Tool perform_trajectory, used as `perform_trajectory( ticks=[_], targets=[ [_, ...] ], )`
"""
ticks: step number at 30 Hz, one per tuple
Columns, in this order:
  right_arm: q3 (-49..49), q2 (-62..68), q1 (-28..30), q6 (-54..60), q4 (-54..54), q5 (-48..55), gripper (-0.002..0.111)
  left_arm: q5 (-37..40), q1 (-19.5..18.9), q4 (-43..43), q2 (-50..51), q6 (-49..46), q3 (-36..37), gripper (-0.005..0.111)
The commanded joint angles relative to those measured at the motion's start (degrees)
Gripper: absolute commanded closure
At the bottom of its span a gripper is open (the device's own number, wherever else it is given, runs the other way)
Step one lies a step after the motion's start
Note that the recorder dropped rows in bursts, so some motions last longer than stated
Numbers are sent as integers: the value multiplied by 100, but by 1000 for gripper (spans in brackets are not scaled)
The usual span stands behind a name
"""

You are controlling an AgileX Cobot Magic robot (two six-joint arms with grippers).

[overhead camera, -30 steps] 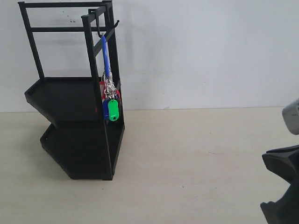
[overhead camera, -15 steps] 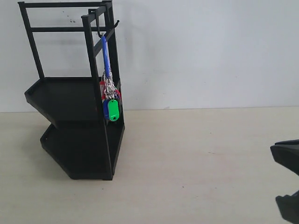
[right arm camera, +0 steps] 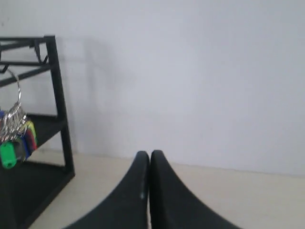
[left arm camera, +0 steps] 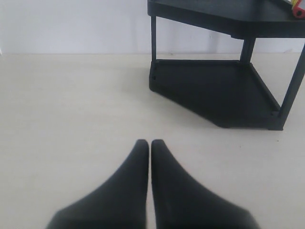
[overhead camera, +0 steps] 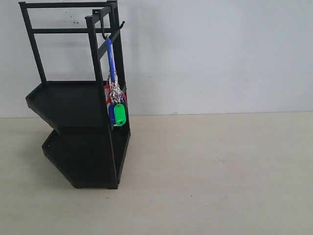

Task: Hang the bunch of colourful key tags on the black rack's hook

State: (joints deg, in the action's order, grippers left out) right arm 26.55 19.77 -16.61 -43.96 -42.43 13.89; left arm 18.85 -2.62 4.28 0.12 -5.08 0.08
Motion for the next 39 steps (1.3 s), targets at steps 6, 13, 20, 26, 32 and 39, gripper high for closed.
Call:
perform_trajectory(
  ticks=[6,13,20,26,32,39],
  targets=[
    [-1907,-1222,1751,-8,92,-1878,108,-88,-21,43,-12,60,-8,102],
    [-2655,-1857,1711,-23,106,-1498,108,-88,-21,43,-12,60,-8,102],
    [-2655,-1910,1711,-75,252,-1109,108,-88,-21,43,-12,60,-8,102],
    [-2655,-1921,1573,-35,291,-1203,108,-88,-21,43,-12,60,-8,102],
    [-2655,-1921,1359,2341,2592,-1016,108,-88,-21,43,-12,60,-8,102],
    [-2655,-1921,1359,4653,4658,-972,108,-88,-21,43,-12,60,-8,102]
  ],
)
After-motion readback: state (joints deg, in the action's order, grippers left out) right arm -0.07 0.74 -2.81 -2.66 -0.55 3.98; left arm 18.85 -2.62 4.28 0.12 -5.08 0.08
